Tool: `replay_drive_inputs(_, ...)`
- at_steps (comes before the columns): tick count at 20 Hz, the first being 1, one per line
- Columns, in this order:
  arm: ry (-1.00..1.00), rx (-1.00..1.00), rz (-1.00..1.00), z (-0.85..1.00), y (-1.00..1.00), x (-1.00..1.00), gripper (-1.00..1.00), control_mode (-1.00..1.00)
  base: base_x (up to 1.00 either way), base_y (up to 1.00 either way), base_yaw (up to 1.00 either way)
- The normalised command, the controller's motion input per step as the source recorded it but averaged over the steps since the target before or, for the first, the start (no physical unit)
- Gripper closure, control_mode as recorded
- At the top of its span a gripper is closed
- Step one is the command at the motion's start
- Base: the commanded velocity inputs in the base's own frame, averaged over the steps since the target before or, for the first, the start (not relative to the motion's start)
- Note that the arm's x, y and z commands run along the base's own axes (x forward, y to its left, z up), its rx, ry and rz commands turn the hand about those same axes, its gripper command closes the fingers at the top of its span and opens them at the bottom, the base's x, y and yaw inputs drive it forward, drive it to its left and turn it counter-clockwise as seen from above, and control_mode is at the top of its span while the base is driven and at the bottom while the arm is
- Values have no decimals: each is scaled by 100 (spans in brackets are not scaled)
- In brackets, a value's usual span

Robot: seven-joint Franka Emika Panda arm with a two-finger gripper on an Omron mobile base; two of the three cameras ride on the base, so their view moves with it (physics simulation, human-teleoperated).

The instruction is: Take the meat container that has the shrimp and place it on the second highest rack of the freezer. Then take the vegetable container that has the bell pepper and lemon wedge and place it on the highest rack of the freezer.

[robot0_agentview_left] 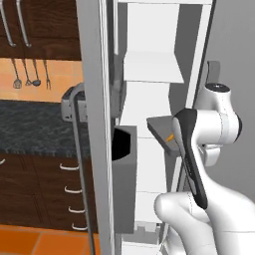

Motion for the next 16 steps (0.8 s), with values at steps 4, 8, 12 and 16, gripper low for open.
replay_drive_inputs(4,0,0,0,0,0,0,100,100,5,19,0)
replay_drive_inputs(8,0,0,0,0,0,0,100,100,0,6,0)
replay_drive_inputs(12,0,0,0,0,0,0,100,100,0,0,0)
replay_drive_inputs(16,0,0,0,0,0,18,100,-100,0,0,0)
